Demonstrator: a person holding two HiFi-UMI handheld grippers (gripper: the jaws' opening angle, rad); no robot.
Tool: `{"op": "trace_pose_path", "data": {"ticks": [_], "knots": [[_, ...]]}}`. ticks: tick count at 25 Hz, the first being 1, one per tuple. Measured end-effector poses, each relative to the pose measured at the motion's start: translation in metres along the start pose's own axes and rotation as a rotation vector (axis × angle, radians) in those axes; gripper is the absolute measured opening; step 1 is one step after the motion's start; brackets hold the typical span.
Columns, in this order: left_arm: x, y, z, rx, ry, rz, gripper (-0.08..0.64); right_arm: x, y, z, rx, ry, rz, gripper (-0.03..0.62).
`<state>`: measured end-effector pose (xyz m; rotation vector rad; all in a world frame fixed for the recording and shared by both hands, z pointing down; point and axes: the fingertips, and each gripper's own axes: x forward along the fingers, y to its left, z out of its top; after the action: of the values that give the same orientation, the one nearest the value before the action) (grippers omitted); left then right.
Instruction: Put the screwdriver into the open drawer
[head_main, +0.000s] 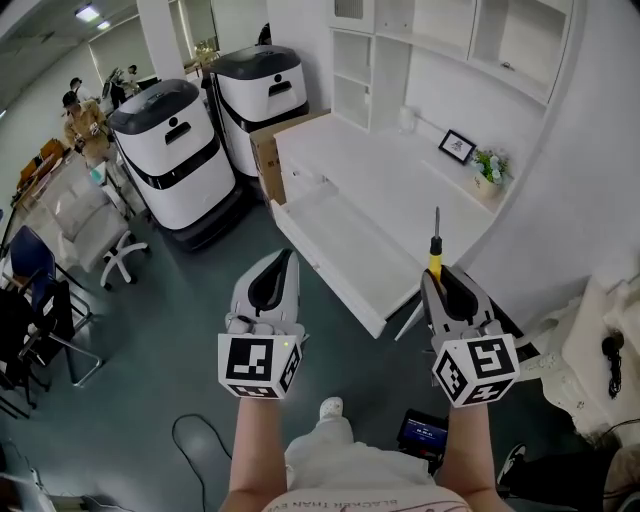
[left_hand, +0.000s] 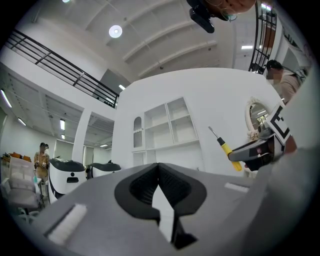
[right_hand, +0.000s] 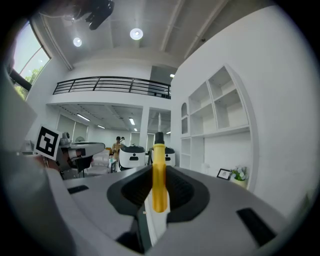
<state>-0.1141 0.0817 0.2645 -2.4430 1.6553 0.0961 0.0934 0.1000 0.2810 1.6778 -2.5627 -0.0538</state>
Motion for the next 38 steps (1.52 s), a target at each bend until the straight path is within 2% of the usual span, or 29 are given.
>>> {"op": "trace_pose_path", "data": {"ticks": [12, 21, 38], "knots": [[0.083, 0.064, -0.02, -0.034, -0.014, -0.056, 0.009, 0.093, -0.01, 0.006, -0.007, 0.017, -0.052, 0.087], [0.113, 0.078, -0.044, -0.064, 0.015, -0.093, 0.009, 0.125, -0.019, -0.001, 0.003, 0.048, -0.085, 0.087], [0.196, 0.089, -0.068, -0.056, 0.053, -0.046, 0.009, 0.201, -0.085, -0.011, 0.043, 0.048, -0.061, 0.087]]}}
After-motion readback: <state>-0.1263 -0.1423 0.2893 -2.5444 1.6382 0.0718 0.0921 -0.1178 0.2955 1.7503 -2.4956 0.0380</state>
